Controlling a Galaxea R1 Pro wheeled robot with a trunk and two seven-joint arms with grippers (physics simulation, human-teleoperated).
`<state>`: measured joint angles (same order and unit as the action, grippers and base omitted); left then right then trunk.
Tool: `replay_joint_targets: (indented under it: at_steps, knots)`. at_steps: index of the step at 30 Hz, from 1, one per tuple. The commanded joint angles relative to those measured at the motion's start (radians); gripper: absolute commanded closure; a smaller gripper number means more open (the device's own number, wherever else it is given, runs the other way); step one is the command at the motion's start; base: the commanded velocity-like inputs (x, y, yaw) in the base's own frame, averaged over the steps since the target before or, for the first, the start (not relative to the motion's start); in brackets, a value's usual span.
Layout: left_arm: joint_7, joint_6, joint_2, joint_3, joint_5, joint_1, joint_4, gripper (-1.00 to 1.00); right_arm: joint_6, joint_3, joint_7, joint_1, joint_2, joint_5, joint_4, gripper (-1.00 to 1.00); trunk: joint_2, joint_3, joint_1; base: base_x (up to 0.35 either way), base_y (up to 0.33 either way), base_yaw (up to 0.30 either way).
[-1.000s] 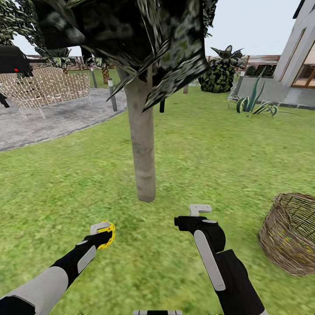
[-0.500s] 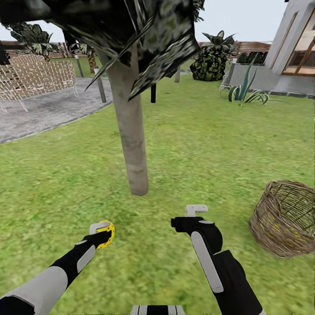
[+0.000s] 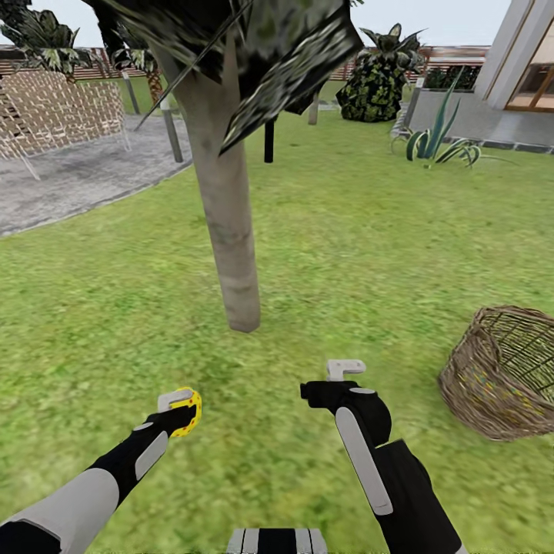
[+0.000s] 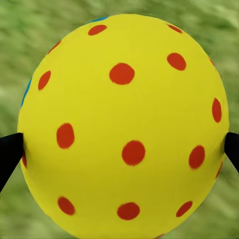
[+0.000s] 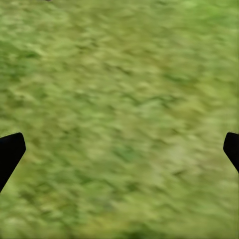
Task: Take the three Easter eggs out of the wicker basket on the lawn in the garden, then place them on the lawn next to a single tree (choose any tree) so that all three eggs are next to the same tree and none are left in the basket.
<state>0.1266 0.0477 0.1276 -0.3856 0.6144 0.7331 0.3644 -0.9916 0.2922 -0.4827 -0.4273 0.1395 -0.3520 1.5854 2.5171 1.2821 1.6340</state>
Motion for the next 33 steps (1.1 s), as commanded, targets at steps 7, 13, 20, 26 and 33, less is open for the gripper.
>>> replay_joint_targets:
  at_steps: [7, 13, 20, 26, 33]
  knots:
    - [0.008, 0.003, 0.001, -0.009, 0.007, 0.0, 0.005, 1.0, -0.003, 0.001, -0.011, -0.001, 0.0, -0.01, 0.0, -1.0, 0.002, 0.028, 0.003, 0.0, 0.0, 0.0]
    - [0.007, 0.002, 0.001, -0.009, 0.007, 0.0, 0.007, 1.0, -0.003, 0.001, -0.011, -0.001, 0.0, -0.01, -0.001, -1.0, 0.003, 0.051, 0.006, 0.0, 0.0, 0.0]
    - [0.01, -0.027, 0.001, -0.009, 0.007, 0.0, 0.007, 1.0, -0.003, 0.001, -0.011, -0.001, 0.0, -0.01, -0.001, -1.0, 0.005, 0.078, 0.009, 0.0, 0.0, 0.0]
    - [0.009, -0.045, 0.001, -0.009, 0.007, -0.001, 0.007, 1.0, -0.003, 0.001, -0.011, -0.001, 0.0, -0.01, -0.001, -1.0, 0.006, 0.101, 0.011, 0.0, 0.0, 0.0]
    - [0.01, -0.048, 0.0, -0.009, 0.007, -0.001, 0.01, 1.0, -0.003, 0.001, -0.011, -0.001, 0.0, -0.01, -0.001, -1.0, 0.008, 0.128, 0.015, 0.0, 0.0, 0.0]
